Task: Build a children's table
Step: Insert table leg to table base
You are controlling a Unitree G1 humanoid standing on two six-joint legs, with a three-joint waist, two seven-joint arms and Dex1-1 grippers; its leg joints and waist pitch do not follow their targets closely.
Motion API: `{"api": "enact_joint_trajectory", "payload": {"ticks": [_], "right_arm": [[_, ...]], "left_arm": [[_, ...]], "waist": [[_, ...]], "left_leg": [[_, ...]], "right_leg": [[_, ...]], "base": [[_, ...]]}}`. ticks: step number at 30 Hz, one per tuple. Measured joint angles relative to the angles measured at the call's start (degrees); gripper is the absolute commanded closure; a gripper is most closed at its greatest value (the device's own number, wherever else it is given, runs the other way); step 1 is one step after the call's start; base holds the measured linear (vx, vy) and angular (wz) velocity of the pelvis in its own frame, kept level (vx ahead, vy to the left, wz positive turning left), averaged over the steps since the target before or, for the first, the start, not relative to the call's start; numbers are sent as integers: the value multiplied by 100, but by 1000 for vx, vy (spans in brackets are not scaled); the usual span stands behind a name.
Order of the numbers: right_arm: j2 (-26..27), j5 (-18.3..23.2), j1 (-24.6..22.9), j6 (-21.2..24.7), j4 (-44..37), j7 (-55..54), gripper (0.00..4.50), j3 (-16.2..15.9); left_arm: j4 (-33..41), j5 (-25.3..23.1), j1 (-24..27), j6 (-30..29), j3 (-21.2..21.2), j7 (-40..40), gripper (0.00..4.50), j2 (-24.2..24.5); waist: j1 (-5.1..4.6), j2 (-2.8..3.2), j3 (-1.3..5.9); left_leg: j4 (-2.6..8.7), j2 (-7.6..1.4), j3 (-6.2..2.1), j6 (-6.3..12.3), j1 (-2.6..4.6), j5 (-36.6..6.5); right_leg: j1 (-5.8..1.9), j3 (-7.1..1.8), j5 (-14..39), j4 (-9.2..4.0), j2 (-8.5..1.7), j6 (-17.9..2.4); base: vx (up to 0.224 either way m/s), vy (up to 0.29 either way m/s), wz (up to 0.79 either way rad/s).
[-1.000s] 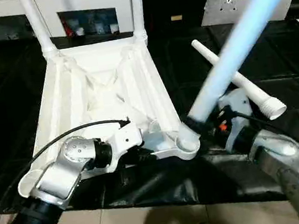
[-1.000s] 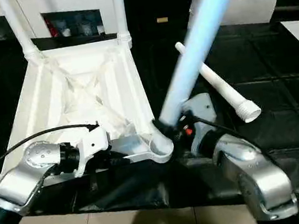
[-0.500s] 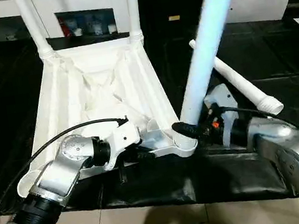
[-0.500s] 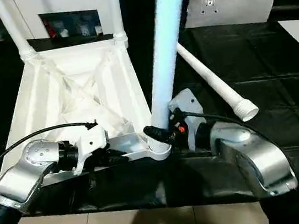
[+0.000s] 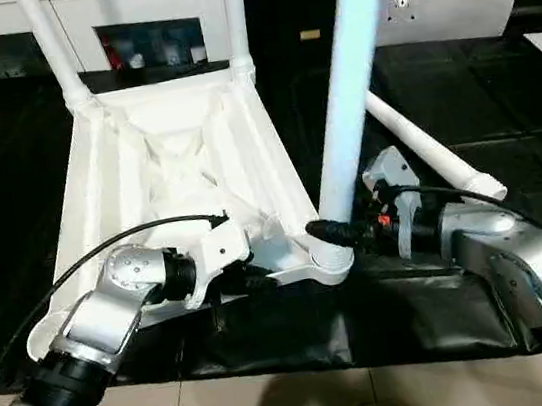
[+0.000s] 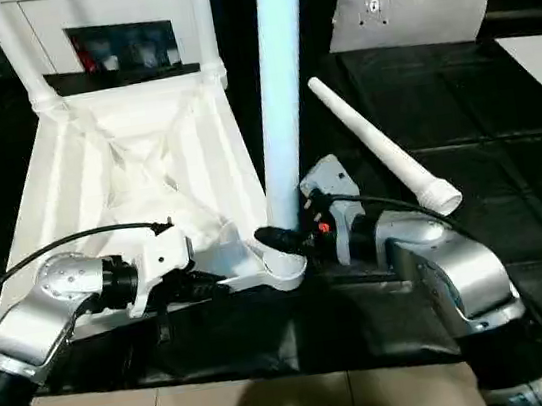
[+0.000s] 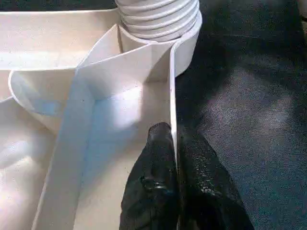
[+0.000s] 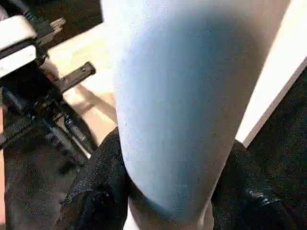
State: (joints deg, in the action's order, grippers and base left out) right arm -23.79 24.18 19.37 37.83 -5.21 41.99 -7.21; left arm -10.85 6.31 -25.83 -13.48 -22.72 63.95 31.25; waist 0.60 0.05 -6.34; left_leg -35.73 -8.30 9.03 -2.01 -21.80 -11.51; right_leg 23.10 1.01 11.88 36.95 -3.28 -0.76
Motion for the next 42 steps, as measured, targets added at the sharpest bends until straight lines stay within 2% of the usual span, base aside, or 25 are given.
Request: {"api": "enact_joint_trajectory", "payload": {"ticks": [6,11,14,16,19,24,28,30,36,39,42], "right_arm": [[225,279,-522,-320,61,-5,260,339],[241,277,-820,-681,-80,-3,260,352],[76,60,-990,-1049,-157,31,260,205],[-152,-147,-1017,-1368,-200,108,260,-21],[-267,-425,-1026,-1601,-313,179,260,-181],[-387,-593,-979,-1797,-308,278,260,-328],[-498,-790,-576,-1919,-32,568,260,-594],[-500,-832,-444,-1935,75,708,260,-621],[-490,-937,-118,-2106,431,1026,260,-728],[-448,-1027,-32,-2128,470,1078,260,-733],[-382,-1044,1,-2196,538,1079,260,-737]], "left_arm": [[-2,5,-10,-33,-1,72,450,-39],[-17,17,-8,-41,-5,101,450,-59],[-85,24,-10,-42,-4,111,450,-86],[-137,24,-10,-43,-5,116,450,-116],[-148,23,-11,-50,-4,129,450,-120],[-148,23,-11,-52,-4,175,450,-116],[-150,20,-40,-62,-4,218,450,-51],[-176,15,-102,-87,-3,256,450,-31],[-568,-39,-418,-18,-5,493,450,-34],[-818,-62,-635,24,-5,601,450,-31],[-896,-99,-712,100,-5,620,450,8]], "waist": [[38,20,13],[103,40,26],[105,64,42],[108,66,46],[114,63,49],[112,59,52],[81,36,37],[75,3,4],[-5,-30,-46],[-26,-92,-114],[-37,-115,-134]], "left_leg": [[24,0,1,0,1,0],[44,-3,7,0,3,0],[54,-3,12,0,21,0],[83,-3,23,-1,55,-1],[109,-3,36,-1,73,-1],[125,-3,47,-1,77,-1],[130,-4,50,-1,76,-1],[141,-4,50,-1,77,-1],[206,-3,54,-1,76,-1],[220,-4,54,-2,91,-2],[296,-1,53,-2,88,-2]], "right_leg": [[-1,3,1,-17,0,2],[-3,4,2,-36,2,2],[-19,3,2,-51,2,2],[-47,1,5,-77,2,7],[-55,-5,27,-91,1,45],[-56,-11,27,-107,1,44],[-46,-12,27,-117,1,45],[-39,-12,29,-126,1,48],[-35,-6,29,-209,1,48],[-6,-4,37,-219,1,57],[-9,9,41,-328,1,61]], "base": [[0,0,0],[0,0,0],[0,0,0],[0,0,0],[0,0,0],[0,0,0],[0,0,0],[0,0,0],[0,0,0],[0,0,0],[0,0,0]]}}
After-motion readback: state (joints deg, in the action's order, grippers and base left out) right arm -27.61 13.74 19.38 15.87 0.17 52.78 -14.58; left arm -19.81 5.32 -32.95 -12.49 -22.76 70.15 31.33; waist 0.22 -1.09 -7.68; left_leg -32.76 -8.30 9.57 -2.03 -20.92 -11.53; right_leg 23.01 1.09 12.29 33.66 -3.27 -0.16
